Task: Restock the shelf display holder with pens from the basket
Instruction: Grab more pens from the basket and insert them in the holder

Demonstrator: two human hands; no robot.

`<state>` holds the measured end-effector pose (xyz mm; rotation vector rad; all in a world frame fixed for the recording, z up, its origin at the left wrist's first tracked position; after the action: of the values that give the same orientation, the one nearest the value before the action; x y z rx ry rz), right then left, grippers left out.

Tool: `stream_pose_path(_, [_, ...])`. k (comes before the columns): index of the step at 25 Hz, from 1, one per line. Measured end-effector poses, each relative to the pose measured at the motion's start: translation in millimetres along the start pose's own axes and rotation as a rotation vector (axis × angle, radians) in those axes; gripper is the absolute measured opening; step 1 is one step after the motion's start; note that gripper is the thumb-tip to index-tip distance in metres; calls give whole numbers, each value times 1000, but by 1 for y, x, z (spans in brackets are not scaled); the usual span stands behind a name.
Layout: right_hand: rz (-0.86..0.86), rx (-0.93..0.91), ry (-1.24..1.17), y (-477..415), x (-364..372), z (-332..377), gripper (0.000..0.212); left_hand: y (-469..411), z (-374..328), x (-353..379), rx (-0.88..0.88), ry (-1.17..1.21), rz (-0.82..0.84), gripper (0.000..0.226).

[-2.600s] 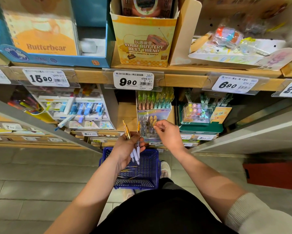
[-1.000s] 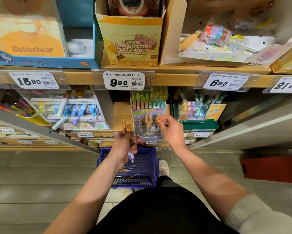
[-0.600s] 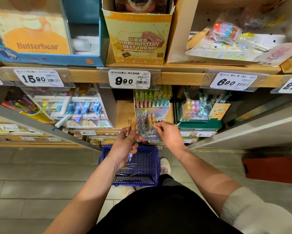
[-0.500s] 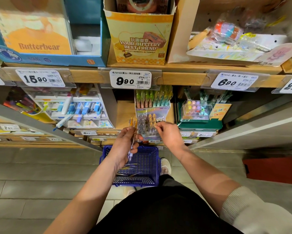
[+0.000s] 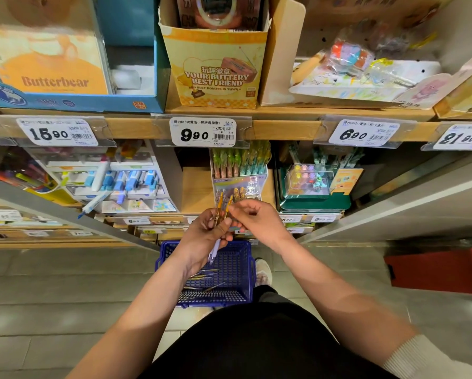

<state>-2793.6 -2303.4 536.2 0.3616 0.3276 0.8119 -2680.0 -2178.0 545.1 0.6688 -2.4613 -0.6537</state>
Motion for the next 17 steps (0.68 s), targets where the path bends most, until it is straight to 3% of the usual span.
stream_pose_path(3, [-31, 24, -15, 0, 4, 3, 28, -1, 0, 3, 7, 27, -18, 26])
stream_pose_path(7, [-100, 34, -320, 1, -11, -1, 8, -5, -1, 1, -15, 107, -91, 23])
stream_pose_path(10, [-255, 65, -405, -1, -33, -7, 15, -7, -3, -7, -77, -27, -170, 27])
stream_pose_path(13, [-337, 52, -298, -3, -46, -19, 13, -8, 0, -11, -109, -128, -248, 31])
stream_pose_path(15, [-360, -18, -107, -2, -44, -27, 8, -9, -1, -10, -130, -88, -268, 31])
stream_pose_path(17, [-371, -95, 100, -1, -38, -30, 16, -7, -3, -7, -157, -25, -261, 25])
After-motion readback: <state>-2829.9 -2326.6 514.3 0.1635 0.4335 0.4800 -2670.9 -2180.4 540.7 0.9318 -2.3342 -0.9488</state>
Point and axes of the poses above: each hand's wrist, its own y-axis away from the middle knuckle, its own x-axis out of the palm, z = x × y, the point moved 1 cm from there along -y, towards the middle knuckle, and after that the axes turned 2 degrees about y, right-handed, at the moved point
